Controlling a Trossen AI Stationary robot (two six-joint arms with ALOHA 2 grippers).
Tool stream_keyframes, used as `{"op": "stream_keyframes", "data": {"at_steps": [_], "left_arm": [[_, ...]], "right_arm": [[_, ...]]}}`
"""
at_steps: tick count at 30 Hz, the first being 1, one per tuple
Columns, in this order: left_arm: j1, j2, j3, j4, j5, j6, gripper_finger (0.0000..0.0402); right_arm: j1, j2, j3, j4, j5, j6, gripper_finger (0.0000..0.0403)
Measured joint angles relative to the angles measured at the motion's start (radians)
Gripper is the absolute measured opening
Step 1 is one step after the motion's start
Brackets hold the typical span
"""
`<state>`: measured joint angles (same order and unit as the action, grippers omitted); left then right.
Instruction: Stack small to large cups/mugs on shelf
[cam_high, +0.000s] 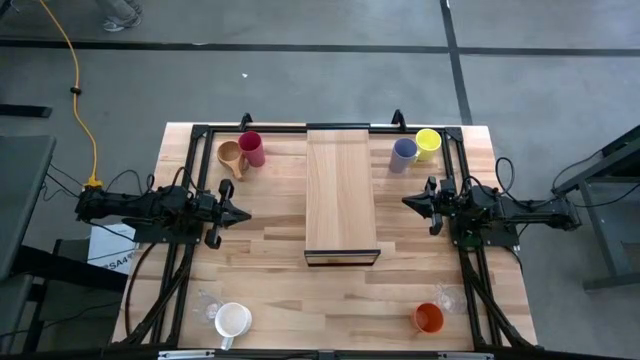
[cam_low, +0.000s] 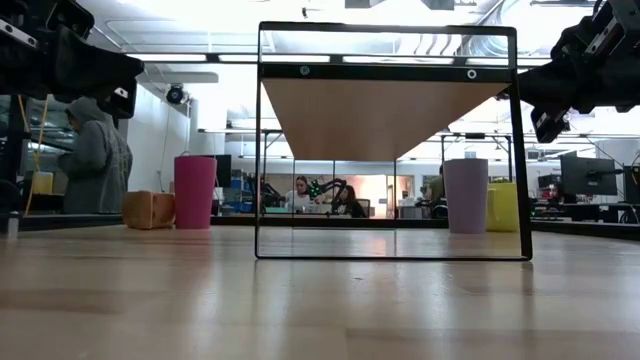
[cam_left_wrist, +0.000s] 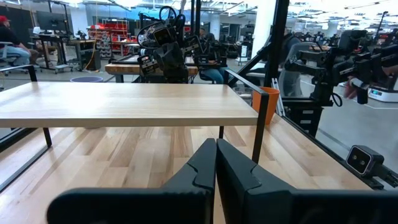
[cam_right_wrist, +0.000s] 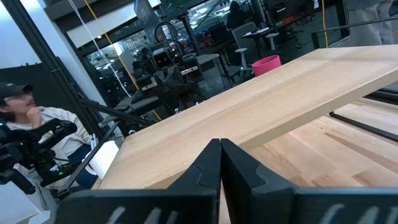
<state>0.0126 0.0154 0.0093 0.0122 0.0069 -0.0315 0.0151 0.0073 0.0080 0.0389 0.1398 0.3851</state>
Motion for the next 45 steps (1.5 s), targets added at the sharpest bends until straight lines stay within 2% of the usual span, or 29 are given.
{"op": "stream_keyframes", "data": {"at_steps": [4, 9, 13, 16, 19, 23, 26, 29, 33, 36, 41, 45], "left_arm": [[0.0, 0.0, 0.0, 0.0, 0.0, 0.0, 0.0001], [0.0, 0.0, 0.0, 0.0, 0.0, 0.0, 0.0001], [0.0, 0.0, 0.0, 0.0, 0.0, 0.0, 0.0001], [0.0, 0.0, 0.0, 0.0, 0.0, 0.0, 0.0001], [0.0, 0.0, 0.0, 0.0, 0.0, 0.0, 0.0001], [0.0, 0.0, 0.0, 0.0, 0.0, 0.0, 0.0001], [0.0, 0.0, 0.0, 0.0, 0.0, 0.0, 0.0001], [0.0, 0.0, 0.0, 0.0, 0.0, 0.0, 0.0001], [0.0, 0.0, 0.0, 0.0, 0.0, 0.0, 0.0001], [0.0, 0.0, 0.0, 0.0, 0.0, 0.0, 0.0001], [0.0, 0.0, 0.0, 0.0, 0.0, 0.0, 0.0001], [0.0, 0.0, 0.0, 0.0, 0.0, 0.0, 0.0001]], "right_arm": [[-0.002, 0.001, 0.0, 0.065, 0.037, -0.053, 0.0], [-0.002, 0.0, 0.0, 0.401, 0.144, 0.029, 0.0], [-0.002, -0.001, 0.0, 0.7, 0.146, -0.022, 0.0], [-0.002, 0.002, 0.019, 0.826, 0.142, -0.016, 0.0], [-0.002, 0.037, 0.114, 0.748, 0.084, 0.005, 0.0001], [-0.002, 0.133, 0.29, 0.371, 0.084, 0.02, 0.0006], [-0.001, 0.21, 0.431, 0.089, 0.083, 0.063, 0.0031], [-0.001, 0.28, 0.528, -0.102, 0.082, 0.071, 0.0072], [-0.001, 0.339, 0.608, -0.213, 0.069, 0.089, 0.012], [-0.001, 0.381, 0.628, -0.236, 0.006, 0.097, 0.0142], [-0.001, 0.446, 0.632, -0.226, -0.115, 0.097, 0.015], [-0.001, 0.481, 0.632, -0.21, -0.125, 0.09, 0.0147]]}}
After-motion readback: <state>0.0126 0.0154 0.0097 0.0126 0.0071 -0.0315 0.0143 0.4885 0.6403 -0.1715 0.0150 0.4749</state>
